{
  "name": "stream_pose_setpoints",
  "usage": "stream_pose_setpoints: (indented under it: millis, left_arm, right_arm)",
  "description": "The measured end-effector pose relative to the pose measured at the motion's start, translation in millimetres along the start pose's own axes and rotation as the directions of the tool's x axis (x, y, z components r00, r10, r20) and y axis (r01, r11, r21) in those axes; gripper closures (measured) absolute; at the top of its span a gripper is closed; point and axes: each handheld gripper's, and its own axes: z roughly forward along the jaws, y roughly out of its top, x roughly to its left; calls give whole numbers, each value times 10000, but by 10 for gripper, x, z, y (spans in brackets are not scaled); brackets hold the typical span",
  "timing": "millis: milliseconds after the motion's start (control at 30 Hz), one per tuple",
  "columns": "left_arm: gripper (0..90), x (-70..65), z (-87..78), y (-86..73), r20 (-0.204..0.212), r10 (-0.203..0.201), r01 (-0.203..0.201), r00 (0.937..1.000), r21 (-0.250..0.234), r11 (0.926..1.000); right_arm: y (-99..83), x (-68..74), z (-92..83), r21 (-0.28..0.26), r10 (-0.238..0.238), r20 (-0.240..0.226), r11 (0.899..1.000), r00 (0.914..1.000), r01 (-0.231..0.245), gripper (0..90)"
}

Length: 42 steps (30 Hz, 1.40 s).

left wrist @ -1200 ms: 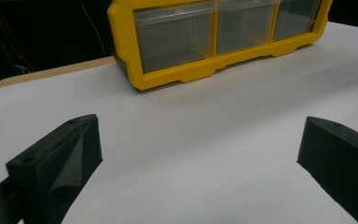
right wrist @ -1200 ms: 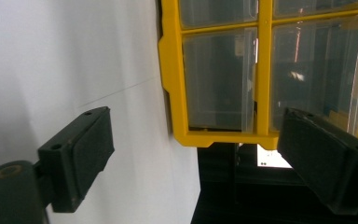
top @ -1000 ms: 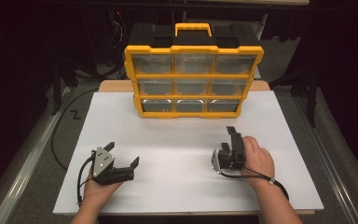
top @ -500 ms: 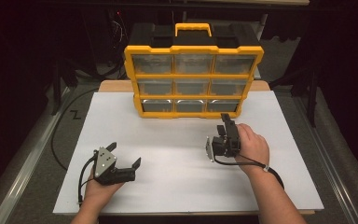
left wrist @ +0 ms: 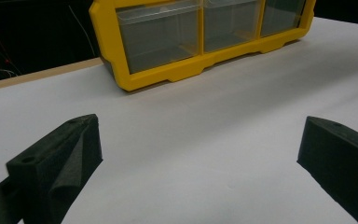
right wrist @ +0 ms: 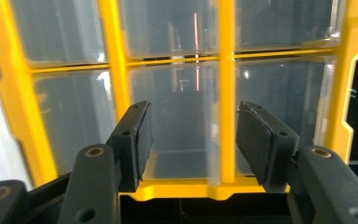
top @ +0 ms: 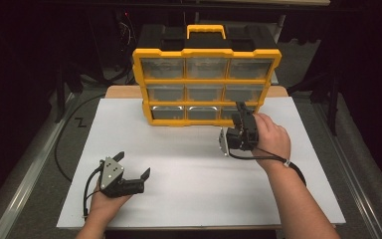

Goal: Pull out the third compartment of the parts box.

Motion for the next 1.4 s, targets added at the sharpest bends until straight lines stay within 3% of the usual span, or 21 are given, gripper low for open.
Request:
stream_pose_setpoints:
  millis: [33, 200, 433, 767, 1000, 1400]
  left_arm:
    - [7, 0, 0, 0, -3, -7, 7, 10000, -2, 10000]
    - [7, 1, -5, 0, 6, -19, 19, 10000, 10, 10000]
    - [7, 10, -12, -3, -20, -71, 71, 10000, -16, 10000]
    - [7, 3, -12, -7, 55, -65, 64, 10000, 20, 10000]
    - [7, 0, -17, -12, 50, -139, 139, 9999, 25, 9999]
    - [7, -1, -9, -19, 147, -114, 113, 9998, 79, 9999]
  right_arm:
    - [1, -52, 14, -60, -235, 90, 9997, 9997, 236, 492]
    - [-18, -248, 72, 80, -64, 327, 9999, 9994, 61, 537]
    - [-24, -435, 144, 163, -225, 485, 9996, 9986, 217, 579]
    - [-44, -735, 287, 279, -40, 1211, 9996, 9926, 6, 641]
    - [-45, -834, 384, 315, -54, 1512, 9995, 9885, 7, 688]
    - [-54, -908, 610, 622, -658, 1524, 9964, 9861, 568, 791]
